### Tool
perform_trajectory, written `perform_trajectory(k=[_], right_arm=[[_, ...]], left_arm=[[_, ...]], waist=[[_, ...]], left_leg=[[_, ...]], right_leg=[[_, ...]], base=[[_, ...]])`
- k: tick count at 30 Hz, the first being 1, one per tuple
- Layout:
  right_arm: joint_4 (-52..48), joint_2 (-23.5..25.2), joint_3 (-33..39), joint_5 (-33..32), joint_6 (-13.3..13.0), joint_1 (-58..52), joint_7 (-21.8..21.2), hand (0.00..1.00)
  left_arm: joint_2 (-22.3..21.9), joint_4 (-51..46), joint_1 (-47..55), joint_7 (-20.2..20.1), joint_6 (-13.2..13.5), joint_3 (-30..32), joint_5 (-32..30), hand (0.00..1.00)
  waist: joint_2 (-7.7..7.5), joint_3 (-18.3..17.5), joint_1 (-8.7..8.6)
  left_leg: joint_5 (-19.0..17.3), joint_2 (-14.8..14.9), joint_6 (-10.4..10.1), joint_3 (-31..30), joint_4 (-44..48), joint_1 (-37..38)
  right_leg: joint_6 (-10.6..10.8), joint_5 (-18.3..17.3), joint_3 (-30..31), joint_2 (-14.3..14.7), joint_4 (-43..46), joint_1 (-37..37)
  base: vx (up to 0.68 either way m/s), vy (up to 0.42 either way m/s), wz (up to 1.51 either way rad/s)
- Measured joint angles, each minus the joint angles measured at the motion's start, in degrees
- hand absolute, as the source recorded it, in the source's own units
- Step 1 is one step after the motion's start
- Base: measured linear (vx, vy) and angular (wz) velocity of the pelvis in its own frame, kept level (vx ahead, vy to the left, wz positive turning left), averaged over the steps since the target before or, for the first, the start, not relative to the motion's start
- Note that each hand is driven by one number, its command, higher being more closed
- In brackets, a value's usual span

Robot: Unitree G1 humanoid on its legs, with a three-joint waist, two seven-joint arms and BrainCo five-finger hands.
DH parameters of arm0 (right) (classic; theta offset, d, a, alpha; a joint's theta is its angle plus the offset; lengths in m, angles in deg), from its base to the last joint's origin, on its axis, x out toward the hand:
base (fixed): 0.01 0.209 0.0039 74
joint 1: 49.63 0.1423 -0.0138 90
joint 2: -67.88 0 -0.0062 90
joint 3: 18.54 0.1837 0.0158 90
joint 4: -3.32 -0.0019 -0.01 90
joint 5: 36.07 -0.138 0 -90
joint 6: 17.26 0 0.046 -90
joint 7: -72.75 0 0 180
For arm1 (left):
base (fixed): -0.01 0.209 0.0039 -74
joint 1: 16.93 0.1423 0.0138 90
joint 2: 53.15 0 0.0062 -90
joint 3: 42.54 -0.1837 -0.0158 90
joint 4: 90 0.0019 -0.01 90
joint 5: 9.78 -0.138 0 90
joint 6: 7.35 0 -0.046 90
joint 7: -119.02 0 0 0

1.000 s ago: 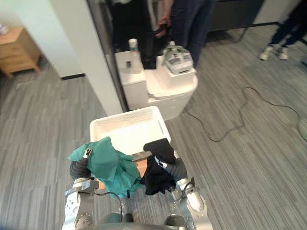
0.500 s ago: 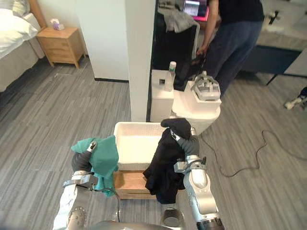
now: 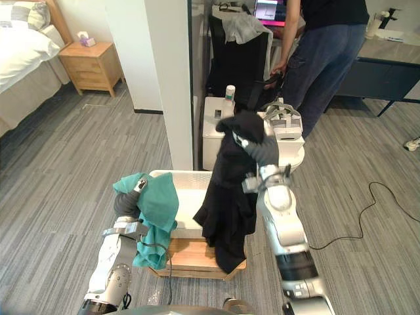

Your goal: Tidy the bed and pick cloth on bed and put in laundry

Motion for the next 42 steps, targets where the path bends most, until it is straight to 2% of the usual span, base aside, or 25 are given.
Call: perform_trajectory(k=[3, 6, 11, 17, 21, 23, 25, 28, 29, 30, 31, 33, 36, 42], right_arm=[[4.49, -0.04, -1.89, 0.0, 4.72, 9.77, 0.33, 1.0], [8.84, -0.05, -2.62, -0.19, 8.74, 15.87, 1.62, 1.0], [13.29, -0.2, -3.8, -3.59, 12.42, 20.76, 3.83, 1.0], [20.13, -0.15, -5.49, -7.46, 16.38, 24.43, 5.48, 1.0], [25.91, 0.89, -7.94, -8.05, 16.99, 24.26, 6.91, 1.0], [28.09, 1.94, -9.01, -8.02, 17.01, 21.01, 8.26, 1.0], [31.73, 4.44, -9.43, -7.91, 16.98, 18.76, 9.62, 1.0], [39.37, 6.83, -9.1, -6.49, 15.4, 18.84, 11.44, 1.0], [42.38, 7.1, -8.7, -5.33, 13.35, 20.1, 11.94, 1.0], [45.35, 7.26, -8.03, -4.48, 11.62, 22.19, 12.26, 0.0], [46.59, 7.34, -7.6, -4.49, 10.89, 23.39, 12.25, 0.0], [49.76, 7.02, -4.19, -4.3, 7.39, 27.19, 11.76, 0.0], [52.37, 5.88, -3.41, -3.27, 3.43, 28.81, 9.73, 0.0], [55.9, 4.71, -7.02, -0.98, 0.63, 29.74, 8.36, 0.0]], left_arm=[[-0.02, 0.01, -1.43, 0.0, -1.79, -0.04, 0.13, 1.0], [-0.01, 0.01, -1.83, -0.02, -2.39, -0.02, 1.2, 1.0], [0.08, 0.04, -1.8, -0.02, -3.7, 1.02, 1.98, 1.0], [-0.09, 0.06, -1.87, -0.1, -6.08, 0.97, 2.16, 1.0], [-0.04, 0.11, -2.5, 0.16, -8.03, -0.39, 1.92, 1.0], [0.44, 0.3, -4.05, 0.89, -9.11, -2.01, 1.63, 1.0], [0.94, 0.47, -5.35, 1.03, -9.76, -2.65, 1.15, 1.0], [2.53, 4.36, -13.16, 1.0, -9.27, -2.97, 1.16, 1.0], [3.62, 7.11, -17.94, 0.94, -7.7, -2.46, 1.26, 1.0], [4.69, 9.3, -22.5, 0.91, -5.7, -1.21, 1.35, 1.0], [5.24, 9.9, -24.42, 0.93, -4.99, -0.37, 1.45, 1.0], [7.59, 13.01, -31.25, 0.67, -1.37, 1.32, 3.17, 1.0], [9.23, 16.75, -36.36, 0.32, 1.19, 1.46, 4.68, 1.0], [9.76, 18.72, -41.79, -1.09, 3.49, 0.32, 4.69, 1.0]], waist=[[-0.63, -0.56, 0.6], [-0.77, -0.65, 1.39], [-0.76, -1.36, 1.59], [-0.41, -2.56, 1.58], [0.14, -2.83, 1.72], [0.22, -2.77, 2.96], [0.35, -2.68, 2.99], [0.94, 0.98, 3.32], [1.26, 3.9, 3.29], [1.3, 6.93, 3.39], [1.22, 8.47, 3.51], [0.91, 14.53, 3.65], [0.53, 16.72, 3.56], [0.09, 17.09, 3.45]], left_leg=[[1.5, -0.98, 0.44, -0.06, -1.92, 0.07], [3.19, -1.61, 0.6, -0.61, -4.02, 0.23], [5.53, -2.31, 0.69, -1.19, -7.36, 0.64], [6.48, -2.59, 0.68, -2.61, -7.41, -0.69], [7.07, -2.64, 0.65, -3.54, -7.42, -1.33], [7.22, -2.39, 0.52, -3.71, -7.45, -1.48], [7.48, -2.13, 0.44, -3.86, -7.71, -2.35], [8.8, -1.6, 0.31, -2.87, -7.73, -6.53], [10.18, -1.06, 0.28, -1.57, -7.73, -8.69], [11.5, -0.69, 0.37, -0.78, -7.76, -10.77], [11.96, -0.53, 0.28, -0.43, -7.76, -11.68], [14.01, -0.17, 0.24, -0.22, -7.78, -13.71], [14.95, -0.1, 0.26, -0.19, -7.61, -15.7], [14.96, 0.09, 0.23, -0.12, -7.57, -16.95]], right_leg=[[0.48, 1.35, -0.36, -0.84, -2.31, 0.59], [0.5, 1.87, -1.35, -1.18, -2.83, 0.62], [0.42, 2.96, -2.81, -1.5, -4.36, 0.73], [0.45, 3.74, -4.31, -1.57, -5.36, 0.81], [0.35, 4.23, -5.26, -1.61, -5.92, 1.02], [0.17, 4.65, -5.55, -1.5, -6.55, 1.4], [-0.01, 4.78, -6.06, -1.41, -6.56, 0.9], [-0.76, 5.96, -6.12, -1.0, -6.56, -2.88], [-1.0, 6.81, -6.19, -0.83, -6.56, -4.9], [-1.09, 7.63, -6.2, -0.61, -6.56, -7.45], [-1.49, 8.25, -6.19, -0.46, -6.55, -8.5], [-2.04, 9.98, -6.08, -0.3, -6.54, -10.77], [-2.27, 10.61, -6.02, 0.03, -6.54, -12.67], [-2.28, 10.61, -5.94, 0.22, -6.56, -13.7]], base=[[-0.03, 0.024, 0.07], [-0.05, -0.005, 0.16], [-0.06, -0.004, 0.1], [-0.03, -0.004, 0.13], [-0.03, 0.001, 0.13], [-0.05, -0.005, 0.09], [-0.08, -0.012, 0.11], [-0.14, -0.038, 0.1], [-0.18, -0.052, 0.07], [-0.17, -0.049, -0.02], [-0.15, -0.04, -0.16], [-0.12, -0.026, -0.12], [-0.02, -0.006, -0.01], [0.0, 0.0, 0.0]])
